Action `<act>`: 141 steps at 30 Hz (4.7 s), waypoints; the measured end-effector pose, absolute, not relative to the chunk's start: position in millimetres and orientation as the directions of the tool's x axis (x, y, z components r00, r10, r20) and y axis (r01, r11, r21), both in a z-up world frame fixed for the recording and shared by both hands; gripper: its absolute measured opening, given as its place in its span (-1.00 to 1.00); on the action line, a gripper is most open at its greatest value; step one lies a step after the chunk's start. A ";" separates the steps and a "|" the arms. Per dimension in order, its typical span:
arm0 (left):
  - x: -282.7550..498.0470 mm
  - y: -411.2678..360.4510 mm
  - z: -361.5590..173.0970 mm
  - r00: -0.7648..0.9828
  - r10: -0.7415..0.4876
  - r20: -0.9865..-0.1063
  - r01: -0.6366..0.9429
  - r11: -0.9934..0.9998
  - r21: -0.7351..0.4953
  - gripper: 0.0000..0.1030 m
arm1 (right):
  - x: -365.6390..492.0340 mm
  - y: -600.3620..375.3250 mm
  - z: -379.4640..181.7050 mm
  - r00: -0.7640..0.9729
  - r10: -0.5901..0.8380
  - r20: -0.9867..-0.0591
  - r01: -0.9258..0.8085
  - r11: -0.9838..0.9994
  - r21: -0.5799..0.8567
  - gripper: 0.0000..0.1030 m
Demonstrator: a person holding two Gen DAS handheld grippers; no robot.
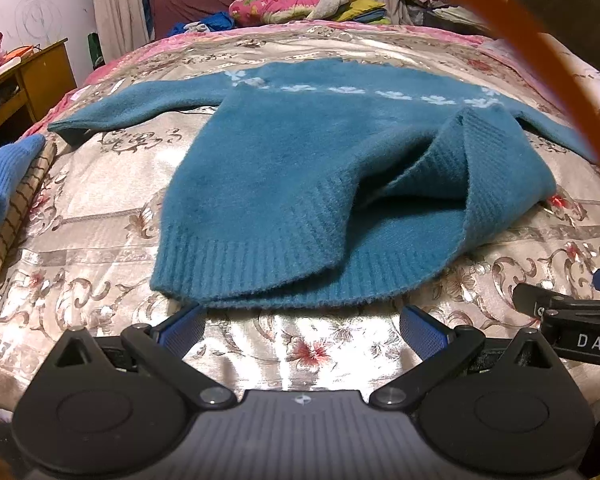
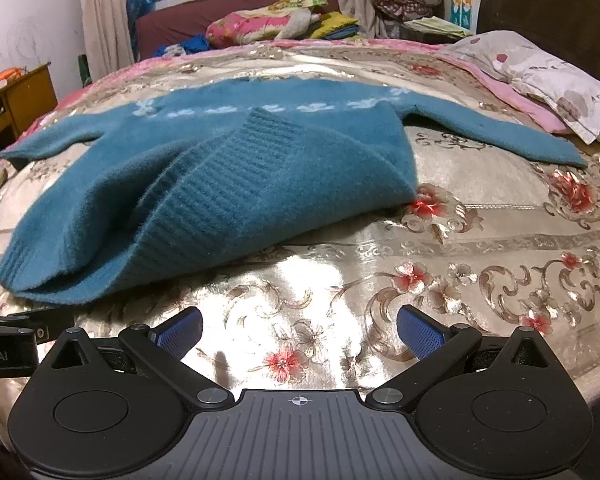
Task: Fold small clothes
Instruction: 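Move both grippers toward the folded-under hem of the teal sweater, then close the right gripper on the sweater hem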
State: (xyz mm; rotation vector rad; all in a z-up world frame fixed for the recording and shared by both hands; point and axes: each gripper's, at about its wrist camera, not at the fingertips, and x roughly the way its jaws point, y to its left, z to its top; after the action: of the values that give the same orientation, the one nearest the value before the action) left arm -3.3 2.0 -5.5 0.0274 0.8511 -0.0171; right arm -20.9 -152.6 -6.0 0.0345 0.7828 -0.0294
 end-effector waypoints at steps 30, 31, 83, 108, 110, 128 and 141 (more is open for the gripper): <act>-1.5 9.0 1.3 0.664 0.020 -0.748 0.012 0.999 0.037 1.00 | -12.8 -128.7 19.8 0.666 -0.014 -0.746 -0.014 0.999 -0.030 1.00; -1.0 9.2 1.6 0.663 0.024 -0.748 0.009 0.999 0.039 1.00 | -12.5 -128.1 20.5 0.666 -0.013 -0.746 -0.014 0.999 -0.030 1.00; 18.9 14.5 18.1 0.679 -0.008 -0.734 0.028 0.999 0.015 1.00 | 11.6 -124.1 44.2 0.699 -0.014 -0.715 -0.046 0.997 -0.063 1.00; 60.9 15.6 27.1 0.691 -0.022 -0.722 0.048 0.999 0.016 1.00 | 68.0 -133.1 56.1 0.737 -0.059 -0.674 -0.041 0.991 -0.131 1.00; 65.5 17.6 25.0 0.685 -0.028 -0.728 0.042 0.999 0.002 1.00 | 76.4 -136.1 55.8 0.731 -0.048 -0.680 -0.042 0.992 -0.116 1.00; 84.5 36.3 16.3 0.664 -0.040 -0.746 0.021 0.999 -0.035 1.00 | 160.3 -158.6 29.7 0.617 0.050 -0.786 -0.111 0.994 -0.024 0.96; 65.0 42.2 20.2 0.664 -0.046 -0.746 0.035 0.999 -0.030 1.00 | 106.0 -188.8 54.9 0.569 0.191 -0.800 -0.155 0.980 0.124 -0.67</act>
State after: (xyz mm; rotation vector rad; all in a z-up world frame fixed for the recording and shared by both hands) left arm 65.0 42.2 20.2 -0.0135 0.8435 -0.0456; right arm 106.0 -188.8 54.9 0.0418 0.9442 0.2031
